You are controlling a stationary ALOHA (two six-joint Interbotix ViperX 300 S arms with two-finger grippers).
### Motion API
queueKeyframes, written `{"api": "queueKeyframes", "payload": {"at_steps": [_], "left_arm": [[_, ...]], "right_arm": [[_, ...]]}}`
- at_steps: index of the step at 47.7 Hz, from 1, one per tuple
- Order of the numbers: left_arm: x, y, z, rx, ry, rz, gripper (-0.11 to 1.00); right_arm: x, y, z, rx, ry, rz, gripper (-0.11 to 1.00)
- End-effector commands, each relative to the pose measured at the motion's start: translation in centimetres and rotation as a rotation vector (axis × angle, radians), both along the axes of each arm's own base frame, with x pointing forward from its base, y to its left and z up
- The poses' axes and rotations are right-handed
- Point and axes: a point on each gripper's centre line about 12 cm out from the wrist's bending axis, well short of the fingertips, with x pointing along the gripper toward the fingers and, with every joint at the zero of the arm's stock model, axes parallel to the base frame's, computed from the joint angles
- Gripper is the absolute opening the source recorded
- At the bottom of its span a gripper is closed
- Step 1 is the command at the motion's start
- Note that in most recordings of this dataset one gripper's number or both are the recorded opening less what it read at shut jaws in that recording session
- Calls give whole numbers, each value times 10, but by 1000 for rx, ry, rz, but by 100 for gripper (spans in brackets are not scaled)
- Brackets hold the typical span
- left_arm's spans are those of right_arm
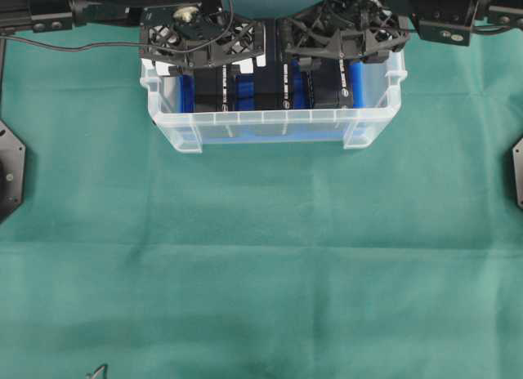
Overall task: Take the box out of the case with both arms.
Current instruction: 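Close both grippers on the black box pairs, then lift the gripped box pairs straight up out of the case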
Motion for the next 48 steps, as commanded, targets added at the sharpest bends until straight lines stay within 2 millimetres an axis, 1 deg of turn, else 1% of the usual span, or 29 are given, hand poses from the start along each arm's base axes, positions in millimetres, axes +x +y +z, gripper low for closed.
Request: {"api": "queueKeyframes", "payload": {"at_steps": [1, 8, 26, 32, 38, 43, 48], "left_arm": [[2, -3, 31, 17, -67, -5, 63], [3, -6, 40, 13, -57, -13, 63], [14, -7, 77, 26, -90, -24, 63], [13, -10, 94, 29, -100, -31, 63], [8, -10, 110, 29, -97, -24, 63], [4, -10, 129, 33, -110, -20, 63], [1, -11, 144, 37, -122, -17, 63]], "right_arm": [[3, -2, 23, -24, -41, -2, 65], [2, -3, 38, -37, -50, -2, 65], [-10, -4, 80, -80, -55, -7, 65], [-13, -3, 94, -97, -65, -6, 65], [-16, -3, 110, -118, -73, -9, 65], [-17, -3, 123, -128, -82, -8, 65], [-17, -1, 131, -133, -90, -3, 65]]}}
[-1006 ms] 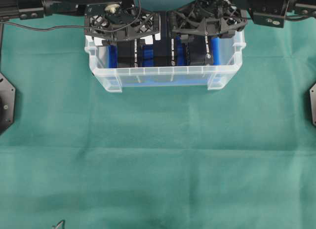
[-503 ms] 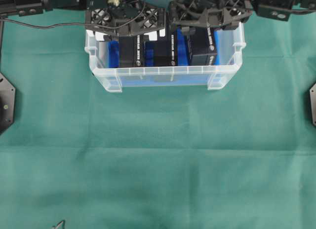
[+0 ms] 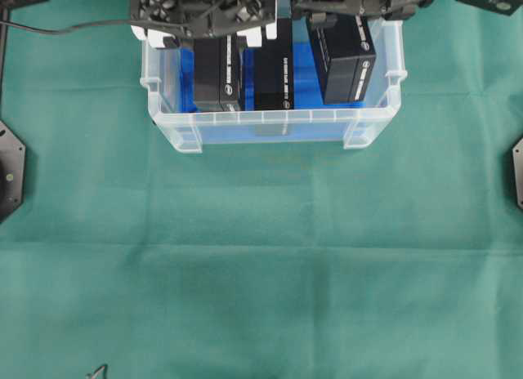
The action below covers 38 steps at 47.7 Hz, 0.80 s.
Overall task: Take the box out of the case with both arms.
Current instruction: 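Lift the gripped box pairs straight up out of the case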
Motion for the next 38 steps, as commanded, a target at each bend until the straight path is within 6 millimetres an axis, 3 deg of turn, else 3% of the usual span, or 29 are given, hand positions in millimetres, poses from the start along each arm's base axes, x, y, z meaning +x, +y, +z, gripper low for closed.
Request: {"api": "queueKeyframes", "payload": {"at_steps": [1, 20, 38], "left_arm": [[-7, -2, 40, 22, -80, 2, 63], [-13, -5, 87, 27, -101, 9, 63], [-15, 1, 113, 32, -93, 1, 63]], "right_arm": [[-5, 3, 33, -34, -74, 4, 65], [-8, 9, 72, -73, -87, 4, 65], [-15, 11, 103, -108, -106, -4, 65]]}}
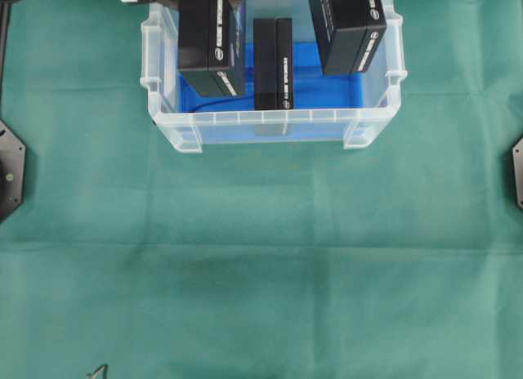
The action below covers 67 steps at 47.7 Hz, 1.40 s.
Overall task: Take the box out of the case with both arms.
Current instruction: 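Lift the gripped box pairs straight up out of the case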
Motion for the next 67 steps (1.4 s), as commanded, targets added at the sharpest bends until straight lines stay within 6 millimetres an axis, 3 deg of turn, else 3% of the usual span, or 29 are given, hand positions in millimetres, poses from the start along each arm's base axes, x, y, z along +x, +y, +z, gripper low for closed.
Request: {"api": "queueKeyframes", "payload": {"at_steps": [1, 11, 67], "left_arm": [[-5, 2, 21, 17, -39, 3, 63], [-4, 6, 29, 29, -47, -10, 63], [-4, 5, 28, 30, -40, -10, 63]], "right_arm": [[-11, 4, 31, -33, -72, 3, 65], [-13, 4, 34, -34, -69, 0, 65], [-12, 6, 34, -34, -70, 5, 65]]}}
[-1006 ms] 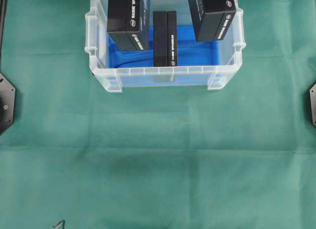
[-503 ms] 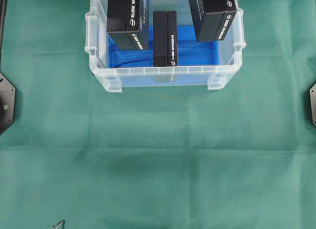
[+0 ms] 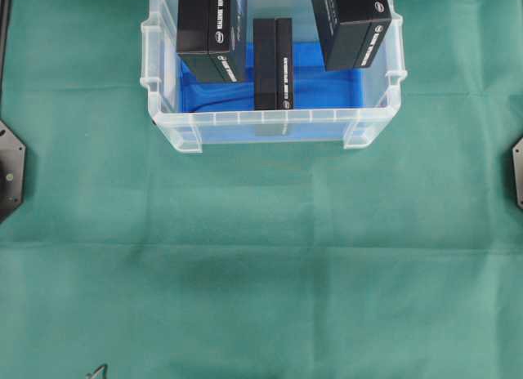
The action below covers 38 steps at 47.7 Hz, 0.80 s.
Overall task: Take the box out of the case with both arms.
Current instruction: 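Lift the gripped box pairs straight up out of the case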
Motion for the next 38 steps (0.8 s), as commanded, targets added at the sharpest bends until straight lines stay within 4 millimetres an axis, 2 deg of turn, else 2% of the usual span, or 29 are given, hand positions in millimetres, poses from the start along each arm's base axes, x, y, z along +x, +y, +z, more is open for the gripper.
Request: {"api": "queueKeyframes", "payload": {"at_steps": [1, 30, 38], "left_arm": [[-6, -2, 16, 18, -44, 2, 63], [-6, -1, 16, 24, -42, 6, 63], [-5, -7, 15, 22, -42, -7, 63]], "right_arm": [[-11, 4, 25, -28, -70, 2, 65], [-11, 4, 25, -27, -68, 2, 65], [-8, 11, 25, -24, -70, 14, 65]]}}
